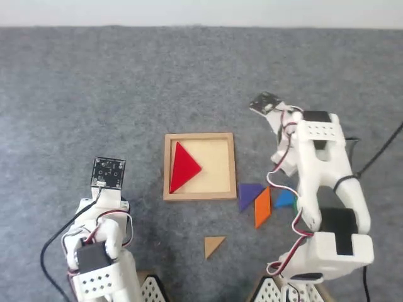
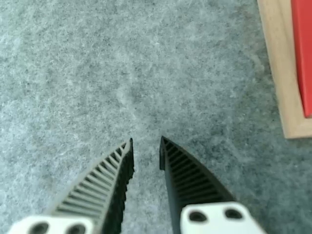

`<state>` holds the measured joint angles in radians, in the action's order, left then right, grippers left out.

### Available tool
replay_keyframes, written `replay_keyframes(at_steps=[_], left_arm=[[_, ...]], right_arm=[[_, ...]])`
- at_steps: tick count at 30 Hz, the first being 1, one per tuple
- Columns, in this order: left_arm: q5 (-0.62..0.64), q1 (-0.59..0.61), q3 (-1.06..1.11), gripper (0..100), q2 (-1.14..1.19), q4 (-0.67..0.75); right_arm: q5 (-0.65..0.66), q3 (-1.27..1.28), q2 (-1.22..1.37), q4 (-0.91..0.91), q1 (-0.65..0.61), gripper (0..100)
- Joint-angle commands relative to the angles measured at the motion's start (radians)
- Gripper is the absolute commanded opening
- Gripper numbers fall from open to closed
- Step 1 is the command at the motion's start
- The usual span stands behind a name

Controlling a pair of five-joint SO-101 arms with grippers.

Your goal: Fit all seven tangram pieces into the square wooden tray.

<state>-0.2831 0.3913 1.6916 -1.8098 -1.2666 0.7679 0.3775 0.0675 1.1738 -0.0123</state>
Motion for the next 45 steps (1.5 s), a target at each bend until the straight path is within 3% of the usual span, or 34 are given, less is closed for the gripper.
replay_keyframes(at_steps=[1, 16, 45], left_arm=[[0.006, -0.003, -0.008, 9, -0.011, -0.006], [0.006, -0.003, -0.008, 9, -0.011, -0.006], [0.006, -0.003, -0.008, 9, -0.011, -0.006]], right_arm=[[-0.023, 0.000, -0.065, -0.054, 0.031, 32.5], [-0.169, -0.210, 0.283, -0.062, 0.015, 34.2], [-0.408, -0.348, 0.372, -0.021, -0.007, 34.0]])
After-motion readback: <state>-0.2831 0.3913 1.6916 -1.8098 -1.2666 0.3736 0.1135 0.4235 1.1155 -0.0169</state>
